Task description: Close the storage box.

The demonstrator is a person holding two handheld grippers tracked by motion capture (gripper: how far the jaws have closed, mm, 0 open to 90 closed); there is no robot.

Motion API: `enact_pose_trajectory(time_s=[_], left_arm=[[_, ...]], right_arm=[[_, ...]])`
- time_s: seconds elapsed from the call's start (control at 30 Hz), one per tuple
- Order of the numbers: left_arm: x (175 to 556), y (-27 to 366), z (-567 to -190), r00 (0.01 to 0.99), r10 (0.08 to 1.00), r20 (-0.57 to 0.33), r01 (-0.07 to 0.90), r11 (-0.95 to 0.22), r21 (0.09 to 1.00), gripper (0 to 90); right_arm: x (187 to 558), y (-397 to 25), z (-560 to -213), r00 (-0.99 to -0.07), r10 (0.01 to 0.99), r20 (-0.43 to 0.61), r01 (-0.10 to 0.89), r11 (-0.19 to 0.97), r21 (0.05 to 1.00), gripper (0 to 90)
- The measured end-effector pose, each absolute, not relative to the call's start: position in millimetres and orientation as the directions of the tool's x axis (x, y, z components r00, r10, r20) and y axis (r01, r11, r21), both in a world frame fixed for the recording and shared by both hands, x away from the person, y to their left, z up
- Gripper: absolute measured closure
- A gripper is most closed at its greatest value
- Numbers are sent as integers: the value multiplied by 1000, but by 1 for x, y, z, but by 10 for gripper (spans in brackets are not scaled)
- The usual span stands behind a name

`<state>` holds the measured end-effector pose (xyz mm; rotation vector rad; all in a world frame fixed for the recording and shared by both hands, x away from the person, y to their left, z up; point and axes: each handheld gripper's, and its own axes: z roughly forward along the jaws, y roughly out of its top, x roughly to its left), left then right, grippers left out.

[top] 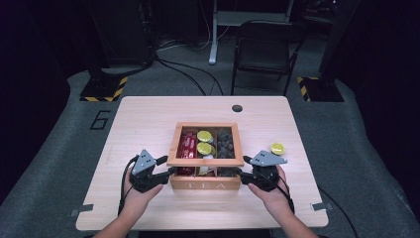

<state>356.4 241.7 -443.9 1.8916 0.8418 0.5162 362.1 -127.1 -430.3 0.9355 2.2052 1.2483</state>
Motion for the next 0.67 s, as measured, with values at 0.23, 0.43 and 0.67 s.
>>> enact_pose_trajectory(time_s=[0.23, 0.43, 0.67], left_arm=[[353, 240, -457, 680, 733, -23, 356, -303, 884, 450], [350, 240, -464, 691, 722, -25, 374, -327, 868, 413], [349, 242, -468, 686, 726, -41, 398, -328, 857, 237]], right_arm=[[357, -126, -443, -684, 728, -42, 364, 391, 845, 438], [356, -126, -451, -696, 718, -14, 395, 400, 827, 409], [354, -124, -452, -707, 707, -19, 402, 424, 812, 283]])
